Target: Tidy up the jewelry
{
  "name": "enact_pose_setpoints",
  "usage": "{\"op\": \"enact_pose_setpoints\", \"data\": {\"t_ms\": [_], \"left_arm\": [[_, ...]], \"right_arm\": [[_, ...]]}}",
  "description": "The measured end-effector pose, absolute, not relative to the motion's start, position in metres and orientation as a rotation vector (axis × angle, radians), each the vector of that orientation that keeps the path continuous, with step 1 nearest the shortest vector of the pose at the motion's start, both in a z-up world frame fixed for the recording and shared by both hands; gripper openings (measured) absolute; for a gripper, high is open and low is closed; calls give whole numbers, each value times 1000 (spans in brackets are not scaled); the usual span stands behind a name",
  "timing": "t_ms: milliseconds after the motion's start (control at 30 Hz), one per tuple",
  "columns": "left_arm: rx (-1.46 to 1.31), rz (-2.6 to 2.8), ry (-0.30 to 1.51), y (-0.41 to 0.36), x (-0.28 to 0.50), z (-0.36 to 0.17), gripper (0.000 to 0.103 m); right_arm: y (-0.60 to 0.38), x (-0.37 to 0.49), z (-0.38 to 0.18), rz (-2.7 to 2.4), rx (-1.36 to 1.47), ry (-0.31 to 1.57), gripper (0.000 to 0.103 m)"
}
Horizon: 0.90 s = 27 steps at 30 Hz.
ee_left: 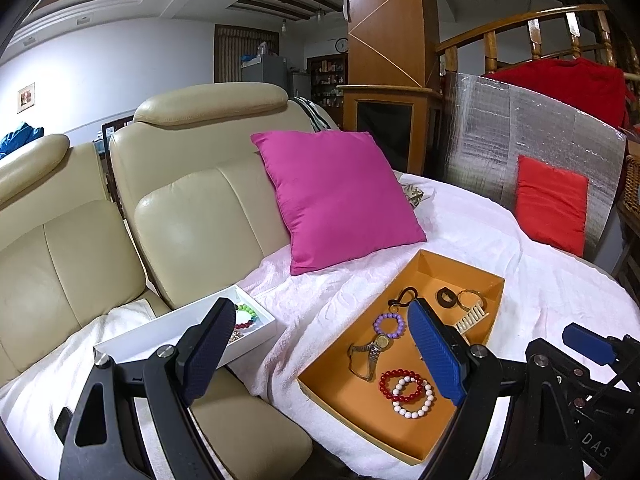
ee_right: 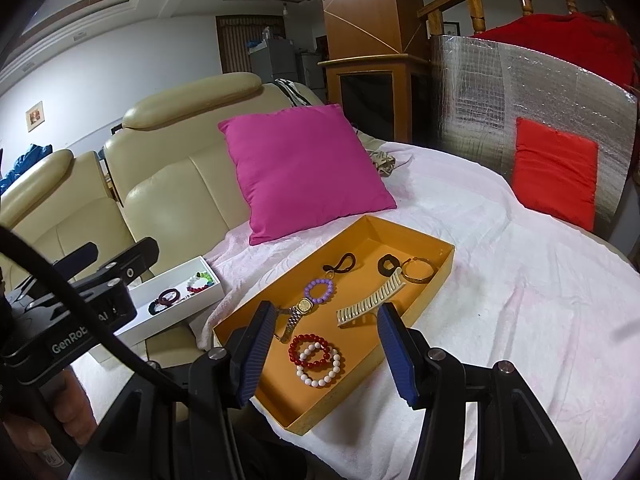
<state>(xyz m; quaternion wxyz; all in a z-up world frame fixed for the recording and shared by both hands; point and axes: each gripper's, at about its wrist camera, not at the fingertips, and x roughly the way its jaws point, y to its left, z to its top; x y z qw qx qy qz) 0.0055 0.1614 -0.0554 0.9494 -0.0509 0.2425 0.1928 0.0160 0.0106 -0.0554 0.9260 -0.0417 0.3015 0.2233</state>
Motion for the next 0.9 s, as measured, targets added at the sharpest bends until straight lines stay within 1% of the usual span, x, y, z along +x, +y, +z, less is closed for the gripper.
{"op": "enact_pose_setpoints", "data": {"t_ms": [900], "left_arm": [[-155, 373, 518, 180, 22, -69, 88]], "right_arm": [[32, 27, -65, 431, -126, 654, 57]]}}
